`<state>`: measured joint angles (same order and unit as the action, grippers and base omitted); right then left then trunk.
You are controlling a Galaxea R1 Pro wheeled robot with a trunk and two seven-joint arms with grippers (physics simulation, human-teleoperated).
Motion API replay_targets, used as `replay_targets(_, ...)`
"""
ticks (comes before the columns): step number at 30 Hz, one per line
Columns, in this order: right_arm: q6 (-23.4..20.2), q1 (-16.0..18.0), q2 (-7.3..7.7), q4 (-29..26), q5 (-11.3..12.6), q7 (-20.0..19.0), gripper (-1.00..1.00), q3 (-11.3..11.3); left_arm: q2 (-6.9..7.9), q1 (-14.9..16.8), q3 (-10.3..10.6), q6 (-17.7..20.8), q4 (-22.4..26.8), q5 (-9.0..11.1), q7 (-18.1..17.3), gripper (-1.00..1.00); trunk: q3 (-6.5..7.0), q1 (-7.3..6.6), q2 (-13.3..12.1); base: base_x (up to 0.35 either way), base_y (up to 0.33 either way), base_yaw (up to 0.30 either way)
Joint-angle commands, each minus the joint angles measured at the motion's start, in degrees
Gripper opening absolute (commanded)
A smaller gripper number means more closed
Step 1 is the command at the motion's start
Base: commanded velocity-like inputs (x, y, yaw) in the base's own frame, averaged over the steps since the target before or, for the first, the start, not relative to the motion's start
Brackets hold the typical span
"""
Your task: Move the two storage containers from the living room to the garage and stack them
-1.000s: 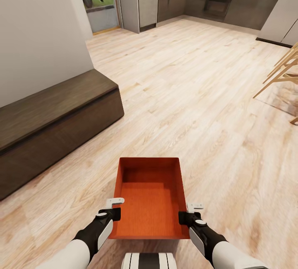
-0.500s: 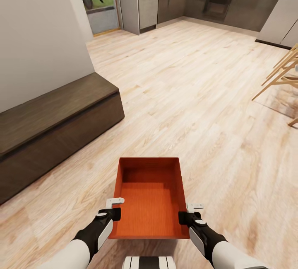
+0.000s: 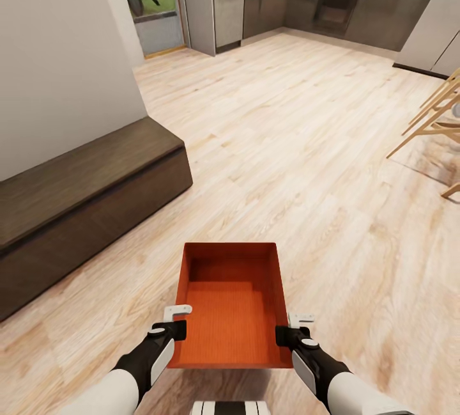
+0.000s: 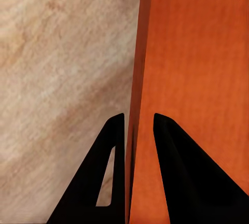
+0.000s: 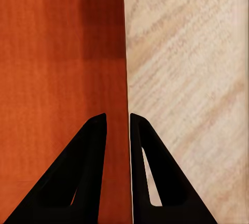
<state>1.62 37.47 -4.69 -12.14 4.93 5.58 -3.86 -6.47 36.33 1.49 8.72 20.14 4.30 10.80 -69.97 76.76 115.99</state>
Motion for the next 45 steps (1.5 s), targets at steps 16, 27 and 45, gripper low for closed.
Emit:
replay_targets(16,0.1,0.1,0.10,-0.2,-0.1,0.3,-1.00,0.6,0.14,0.0,0.3,0.5,-0.1,0.2,0.7,-1.00,2.85,-3.53,-6.4,0.000,0.000,0.000)
replay_targets(27,-0.3,0.1,0.26,-0.2,-0.1,0.3,-1.00,0.8,0.15,0.0,0.2,0.5,-0.1,0.2,0.7,-1.00,4.82,-5.94,-10.8,0.000,0.000,0.000)
replay_targets(45,-0.2,0.1,0.30,-0.2,0.0,0.5,-1.00,0.8,0.15,0.0,0.2,0.5,-0.1,0.2,0.7,-1.00,8.05,-9.90,-18.1,0.000,0.000,0.000)
